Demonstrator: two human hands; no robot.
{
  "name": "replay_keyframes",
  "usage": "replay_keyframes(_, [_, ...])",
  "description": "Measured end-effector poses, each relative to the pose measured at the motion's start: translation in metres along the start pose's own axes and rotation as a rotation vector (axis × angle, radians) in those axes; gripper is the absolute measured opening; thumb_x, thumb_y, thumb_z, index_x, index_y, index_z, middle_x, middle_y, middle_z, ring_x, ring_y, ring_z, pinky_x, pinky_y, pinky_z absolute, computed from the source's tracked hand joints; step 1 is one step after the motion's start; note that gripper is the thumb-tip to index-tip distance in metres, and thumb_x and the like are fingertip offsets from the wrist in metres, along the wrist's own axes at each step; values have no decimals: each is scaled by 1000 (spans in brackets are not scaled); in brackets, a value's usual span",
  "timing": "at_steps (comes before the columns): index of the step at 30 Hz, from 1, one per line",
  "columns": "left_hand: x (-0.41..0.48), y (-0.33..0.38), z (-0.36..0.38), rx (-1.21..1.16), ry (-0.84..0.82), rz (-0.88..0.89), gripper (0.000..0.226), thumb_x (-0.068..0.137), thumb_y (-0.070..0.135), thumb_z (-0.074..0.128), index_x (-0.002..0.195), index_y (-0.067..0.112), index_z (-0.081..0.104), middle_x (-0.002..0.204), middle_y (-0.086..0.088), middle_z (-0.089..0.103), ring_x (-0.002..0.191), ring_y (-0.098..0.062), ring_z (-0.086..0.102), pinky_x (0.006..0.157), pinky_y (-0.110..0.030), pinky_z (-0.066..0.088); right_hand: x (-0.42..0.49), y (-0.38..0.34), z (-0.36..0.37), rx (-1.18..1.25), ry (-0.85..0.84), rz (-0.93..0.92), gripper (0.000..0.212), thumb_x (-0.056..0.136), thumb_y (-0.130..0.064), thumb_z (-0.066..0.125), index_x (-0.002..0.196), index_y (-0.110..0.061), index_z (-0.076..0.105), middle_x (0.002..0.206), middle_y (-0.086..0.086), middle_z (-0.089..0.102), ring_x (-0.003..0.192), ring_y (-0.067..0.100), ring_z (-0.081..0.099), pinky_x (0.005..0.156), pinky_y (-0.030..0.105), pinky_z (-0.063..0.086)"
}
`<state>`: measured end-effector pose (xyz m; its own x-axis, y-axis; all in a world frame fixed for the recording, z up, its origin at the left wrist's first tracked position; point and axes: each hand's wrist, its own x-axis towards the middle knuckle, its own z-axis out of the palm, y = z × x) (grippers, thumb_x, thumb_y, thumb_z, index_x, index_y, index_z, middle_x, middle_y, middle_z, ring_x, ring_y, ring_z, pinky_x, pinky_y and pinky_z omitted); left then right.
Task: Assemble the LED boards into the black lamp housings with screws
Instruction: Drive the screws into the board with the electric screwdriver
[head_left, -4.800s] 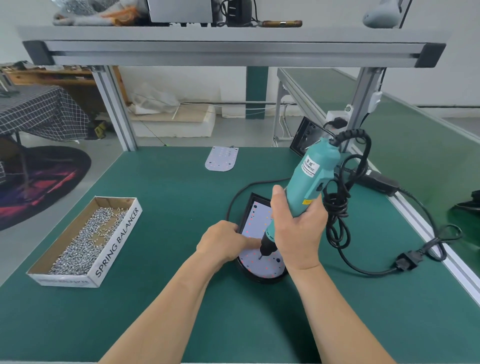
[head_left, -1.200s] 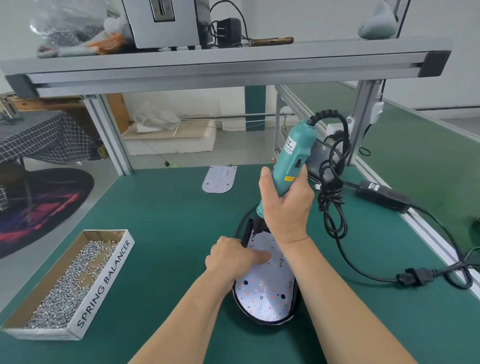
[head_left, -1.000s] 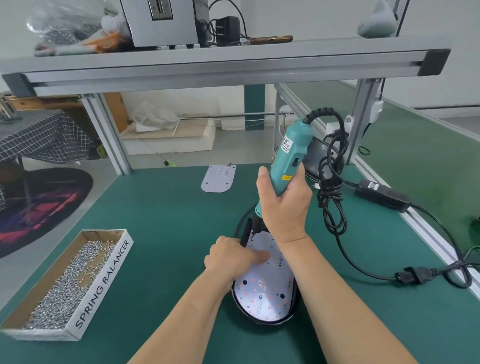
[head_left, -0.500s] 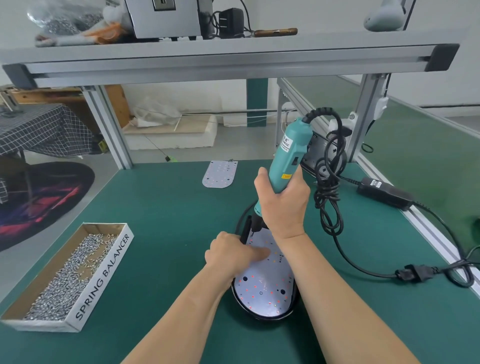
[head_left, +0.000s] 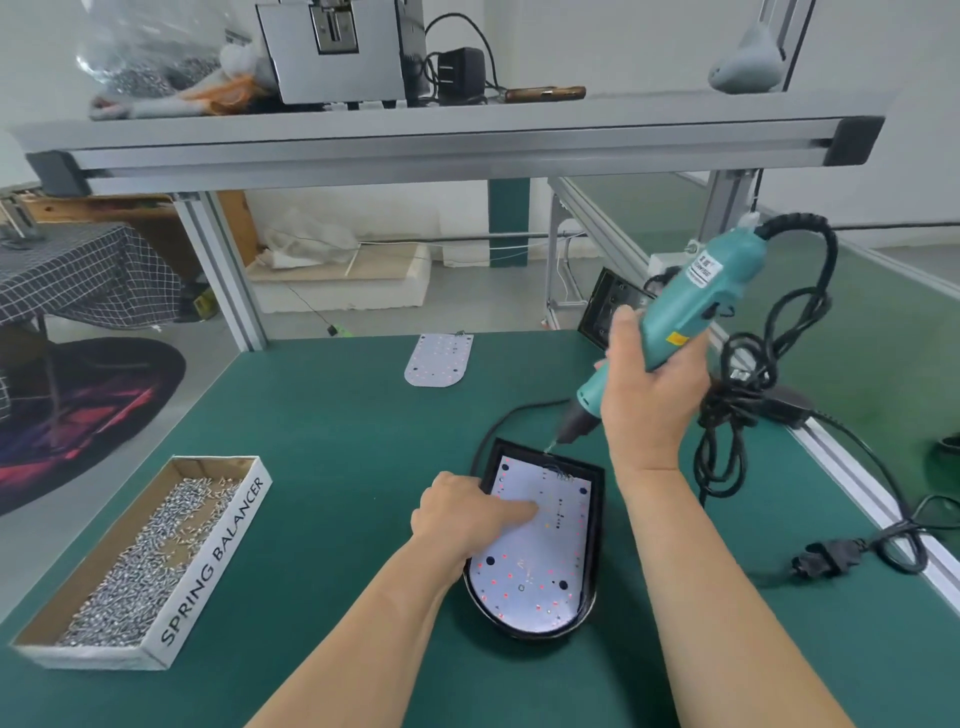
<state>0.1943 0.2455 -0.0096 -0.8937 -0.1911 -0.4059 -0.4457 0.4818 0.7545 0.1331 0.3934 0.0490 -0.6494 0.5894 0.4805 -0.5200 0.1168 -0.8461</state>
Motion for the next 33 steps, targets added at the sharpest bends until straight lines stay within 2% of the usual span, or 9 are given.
replay_keyframes(5, [-3,-1,0,-11,120,6,50,43,51,71,67,13,49,102,-6,53,116,-32,60,83,-38,58,28,31,-47,-217,17,202,34,84,-47,64,101,-19,54,86,6,68,77,29,69,79,53,56])
replay_keyframes(8, [-4,-5,-3,-132,98,21,48,44,42,76,69,5,58,97,-10,58,85,-31,65,64,-30,52,42,54,-75,-373,-30,406,37,84,-43,64,105,-17,48,100,16,69,77,35,68,81,53,57])
replay_keyframes(15, [-1,-8,-8,-240,-22,25,45,53,34,80,90,9,77,88,-7,79,86,-30,76,85,-49,61,34,80,-96,-828,-112,539,45,83,-27,71,108,-4,42,116,18,56,91,35,54,75,41,45])
replay_keyframes(18, [0,-12,-9,-327,-90,41,44,55,32,80,93,9,77,88,-7,79,85,-30,76,85,-50,61,28,82,-90,-1027,-115,356,67,80,-17,78,135,-5,41,131,18,46,114,40,50,89,47,45])
replay_keyframes(21, [-2,-17,-11,-390,-172,99,41,62,30,83,96,10,76,92,-6,79,84,-27,77,80,-44,62,26,82,-75,-1152,-193,-53,65,74,2,74,134,-9,51,135,14,50,122,39,45,98,50,42])
replay_keyframes(25, [-6,-25,-16,-386,-286,156,39,72,28,86,104,9,76,99,-8,79,88,-27,77,67,-30,60,11,98,-33,-1020,-987,-175,84,89,0,60,160,-26,24,167,1,18,152,31,15,118,47,29])
replay_keyframes(28, [-8,-32,-28,-344,-369,207,44,72,31,84,109,11,75,105,-9,78,95,-28,76,74,-30,60,-5,116,-16,-1067,-1198,-102,80,95,-15,46,161,-37,7,169,-10,5,156,24,-5,117,48,26])
replay_keyframes(31, [-7,-35,-31,-379,-337,220,43,72,29,85,109,9,75,105,-10,78,94,-30,76,74,-33,60,-11,123,-20,-1066,-1139,-111,62,95,-24,47,154,-31,34,150,-1,40,149,25,24,110,44,23])
replay_keyframes(33, [-4,-33,-22,-480,-199,217,35,76,21,86,105,7,74,102,-10,78,89,-27,76,69,-31,60,-12,116,-24,-1125,-989,-294,32,93,-22,53,124,-27,60,116,1,56,117,27,54,87,35,29])
